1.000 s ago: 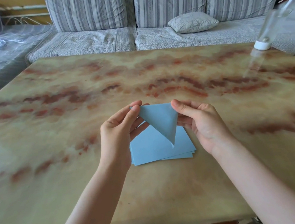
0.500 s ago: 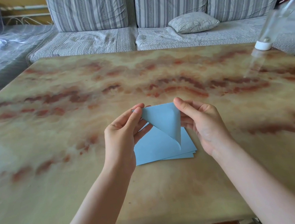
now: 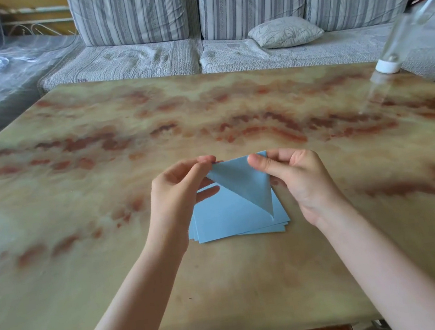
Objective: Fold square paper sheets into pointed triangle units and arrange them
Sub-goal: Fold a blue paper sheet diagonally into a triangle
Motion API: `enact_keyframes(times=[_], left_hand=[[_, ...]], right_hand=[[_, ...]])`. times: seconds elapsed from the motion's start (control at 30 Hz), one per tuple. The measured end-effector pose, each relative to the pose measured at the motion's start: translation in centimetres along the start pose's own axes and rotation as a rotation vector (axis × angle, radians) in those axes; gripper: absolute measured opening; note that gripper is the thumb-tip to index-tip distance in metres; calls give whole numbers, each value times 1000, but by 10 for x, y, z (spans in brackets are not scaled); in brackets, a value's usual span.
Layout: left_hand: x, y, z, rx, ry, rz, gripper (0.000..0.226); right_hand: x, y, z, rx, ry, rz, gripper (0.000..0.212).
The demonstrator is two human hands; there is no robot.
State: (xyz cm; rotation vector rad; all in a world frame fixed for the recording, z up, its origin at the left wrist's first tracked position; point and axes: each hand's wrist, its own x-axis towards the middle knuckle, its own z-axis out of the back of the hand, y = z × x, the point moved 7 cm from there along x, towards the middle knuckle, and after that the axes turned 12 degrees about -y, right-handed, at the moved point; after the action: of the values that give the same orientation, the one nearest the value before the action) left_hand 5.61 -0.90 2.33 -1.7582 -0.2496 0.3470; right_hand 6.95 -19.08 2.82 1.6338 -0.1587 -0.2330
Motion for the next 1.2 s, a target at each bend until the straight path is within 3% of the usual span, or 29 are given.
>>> enact_keyframes(times=[0.13,0.23,0.5,0.63,0.87,1.03,1.2], left_hand=[[3,-17,-1,433,24,-297,9],[3,-18,-4,548,66,-366,4],[1,-18,-7,565,101,-440,7],[-2,-16,-9,504,88,-414,8],[-2,-12,-11,466,99,-369,9],[1,-10,-7,426,82,-319,8],[4,-8,-4,390,94,-261,7]], right_hand=[[-4,4,-5,-126,62,68,7],[-5,5,-7,-183,70,101,6],[-6,6,-8,-152,66,90,6],[-4,4,-2,-36,23,32,23],[0,4,0,9,-13,32,12],[-3,-3,-2,-51,58,-46,42],[-2,0,1,-103,61,-18,11]])
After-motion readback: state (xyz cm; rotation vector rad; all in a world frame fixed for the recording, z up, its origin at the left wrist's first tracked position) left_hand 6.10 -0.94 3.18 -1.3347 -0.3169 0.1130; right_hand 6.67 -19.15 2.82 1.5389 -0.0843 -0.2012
